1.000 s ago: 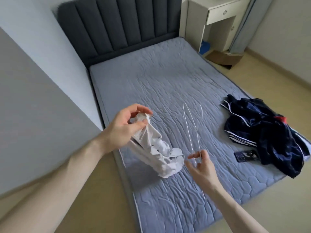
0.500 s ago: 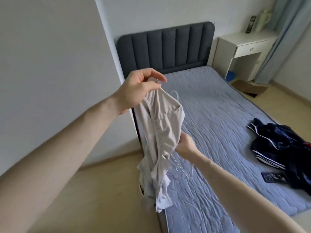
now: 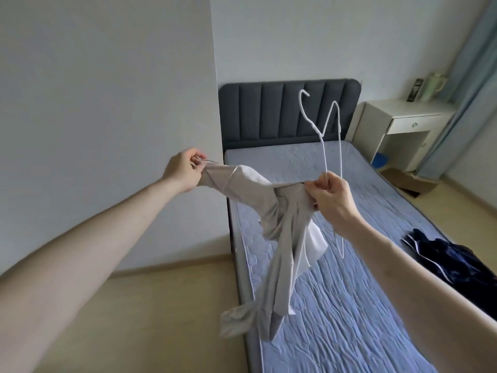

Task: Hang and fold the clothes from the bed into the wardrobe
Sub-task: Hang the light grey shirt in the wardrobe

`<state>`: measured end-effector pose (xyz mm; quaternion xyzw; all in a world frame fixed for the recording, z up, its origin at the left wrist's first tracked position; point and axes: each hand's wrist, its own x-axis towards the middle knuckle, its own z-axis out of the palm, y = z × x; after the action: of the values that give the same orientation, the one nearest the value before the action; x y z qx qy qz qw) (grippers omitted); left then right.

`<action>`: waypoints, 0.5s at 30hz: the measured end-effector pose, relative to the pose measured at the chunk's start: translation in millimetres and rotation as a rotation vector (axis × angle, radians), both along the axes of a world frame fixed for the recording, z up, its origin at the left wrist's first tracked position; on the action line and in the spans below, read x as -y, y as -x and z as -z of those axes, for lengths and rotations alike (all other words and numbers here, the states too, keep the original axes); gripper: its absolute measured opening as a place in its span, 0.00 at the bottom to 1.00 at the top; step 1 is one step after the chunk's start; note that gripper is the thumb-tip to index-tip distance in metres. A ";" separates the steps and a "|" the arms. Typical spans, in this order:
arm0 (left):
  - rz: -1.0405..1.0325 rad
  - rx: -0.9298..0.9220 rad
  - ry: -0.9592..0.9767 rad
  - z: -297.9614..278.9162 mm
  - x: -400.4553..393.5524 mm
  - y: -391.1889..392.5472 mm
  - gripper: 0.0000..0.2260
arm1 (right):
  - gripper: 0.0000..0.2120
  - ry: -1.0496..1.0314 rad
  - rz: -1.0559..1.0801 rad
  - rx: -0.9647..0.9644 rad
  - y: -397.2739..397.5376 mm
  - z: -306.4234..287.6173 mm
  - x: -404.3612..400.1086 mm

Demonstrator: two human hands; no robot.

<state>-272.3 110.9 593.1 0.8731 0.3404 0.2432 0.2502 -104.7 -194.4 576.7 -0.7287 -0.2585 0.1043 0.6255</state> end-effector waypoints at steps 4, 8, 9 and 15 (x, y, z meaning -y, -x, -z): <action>0.050 0.156 0.081 39.3 81.3 4.2 0.08 | 0.20 -0.098 -0.023 -0.062 8.3 -23.3 -5.2; 0.233 -0.025 0.944 101.3 186.6 5.9 0.02 | 0.22 -0.137 -0.036 -0.085 7.7 -34.4 -2.4; 0.315 -0.093 1.031 109.6 199.5 1.0 0.03 | 0.22 -0.133 -0.034 -0.070 7.4 -35.0 -1.6; 0.552 0.070 0.981 111.8 218.6 -43.4 0.22 | 0.25 -0.118 -0.017 -0.024 -1.4 -31.9 19.8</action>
<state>-228.8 -107.7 481.3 0.7026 0.1639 0.0109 0.6924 -103.2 -214.1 608.6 -0.6869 -0.2630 0.1030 0.6696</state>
